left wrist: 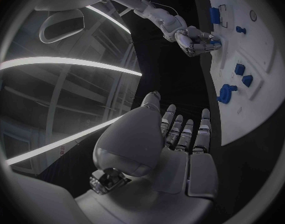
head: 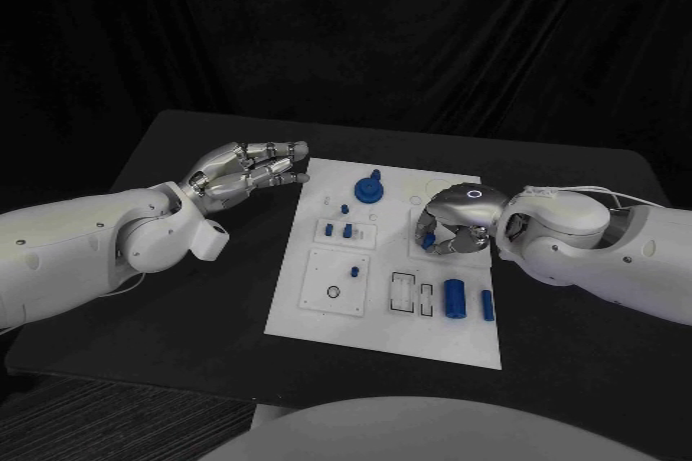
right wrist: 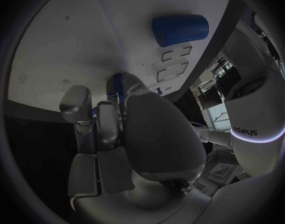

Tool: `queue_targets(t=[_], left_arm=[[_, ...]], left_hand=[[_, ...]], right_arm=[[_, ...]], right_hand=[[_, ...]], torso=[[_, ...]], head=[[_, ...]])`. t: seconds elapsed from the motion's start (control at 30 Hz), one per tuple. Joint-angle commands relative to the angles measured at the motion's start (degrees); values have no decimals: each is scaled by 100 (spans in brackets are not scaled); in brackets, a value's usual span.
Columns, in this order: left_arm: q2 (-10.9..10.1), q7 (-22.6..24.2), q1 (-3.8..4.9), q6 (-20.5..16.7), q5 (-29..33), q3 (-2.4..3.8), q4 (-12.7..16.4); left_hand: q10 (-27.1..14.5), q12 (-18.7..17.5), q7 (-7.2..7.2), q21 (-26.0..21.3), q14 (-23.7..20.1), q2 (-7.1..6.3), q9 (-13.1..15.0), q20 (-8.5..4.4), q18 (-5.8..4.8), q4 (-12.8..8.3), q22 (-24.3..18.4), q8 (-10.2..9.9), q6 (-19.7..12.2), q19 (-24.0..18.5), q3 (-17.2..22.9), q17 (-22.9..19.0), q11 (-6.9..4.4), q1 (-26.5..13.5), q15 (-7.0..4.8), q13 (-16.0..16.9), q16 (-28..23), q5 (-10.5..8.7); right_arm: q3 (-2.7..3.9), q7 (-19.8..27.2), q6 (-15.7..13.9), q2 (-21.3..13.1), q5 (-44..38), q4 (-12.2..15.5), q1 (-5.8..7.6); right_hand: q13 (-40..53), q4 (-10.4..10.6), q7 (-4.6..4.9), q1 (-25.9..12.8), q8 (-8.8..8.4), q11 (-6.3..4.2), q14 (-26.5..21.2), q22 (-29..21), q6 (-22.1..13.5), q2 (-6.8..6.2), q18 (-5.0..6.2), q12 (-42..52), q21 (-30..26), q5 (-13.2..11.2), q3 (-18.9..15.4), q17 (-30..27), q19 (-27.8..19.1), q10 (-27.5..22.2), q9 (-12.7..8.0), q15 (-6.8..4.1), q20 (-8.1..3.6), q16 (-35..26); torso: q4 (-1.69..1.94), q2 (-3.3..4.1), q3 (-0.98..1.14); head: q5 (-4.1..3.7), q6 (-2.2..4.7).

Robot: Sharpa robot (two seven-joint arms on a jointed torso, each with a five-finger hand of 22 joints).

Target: Assemble the parts on the task board

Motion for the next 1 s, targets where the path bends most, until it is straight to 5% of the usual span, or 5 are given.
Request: queue_targets(t=[0.03, 0.37, 0.7, 1.0], left_arm=[[10, 50, -17, 84, 31, 5, 4], [5, 15, -34, 96, 31, 5, 6], [22, -4, -37, 103, 31, 5, -5], [76, 2, -40, 132, 31, 5, -43]], left_hand=[[45, 34, 2, 26, 6, -11, 5, -5, 69, -6, -11, 35, 35, 41, 47, -1, 17, 70, 7, 8, 26, 34], [65, 55, 0, 32, 29, -17, 5, -3, 70, -54, -14, 38, 39, 57, 81, 3, 17, 116, 28, 11, 48, 77], [92, 88, 4, 38, 54, -16, 7, -2, 70, -85, -13, 46, 60, 73, 107, 6, 22, 141, 40, 16, 68, 116], [97, 91, 8, 40, 56, -15, 7, -2, 70, -92, -13, 48, 63, 77, 114, 6, 27, 146, 39, 17, 71, 126]], right_arm=[[-3, 131, -317, -20, -46, 44, -20], [-2, 97, -482, -163, -46, 306, 94], [-1, -35, -375, -308, -46, 839, 613], [0, -224, -12, 9, -46, 1152, 799]], right_hand=[[17, -18, 13, 84, 32, -27, 168, 743, 61, 11, -89, 27, 30, 44, 74, 13, 48, 91, 47, -27, -1, 34], [8, -50, 43, 103, 27, -17, 170, 746, 94, -35, -92, 0, 52, 98, 179, 35, 42, 155, 86, -20, -2, 50], [12, -73, 55, 102, 9, -21, 169, 755, 113, -71, -98, 3, 102, 122, 264, 46, 41, 250, 110, -20, 0, 57], [-4, -92, 59, 76, -61, -20, 155, 741, 103, -120, -87, -67, 61, -11, 401, 1, 15, 299, 111, -20, -1, 20]], torso=[[9, 5, -1], [-7, 5, -2], [2, 2, -6], [0, 4, -15]], head=[[8, -1], [48, -1], [43, -1], [113, -1]])
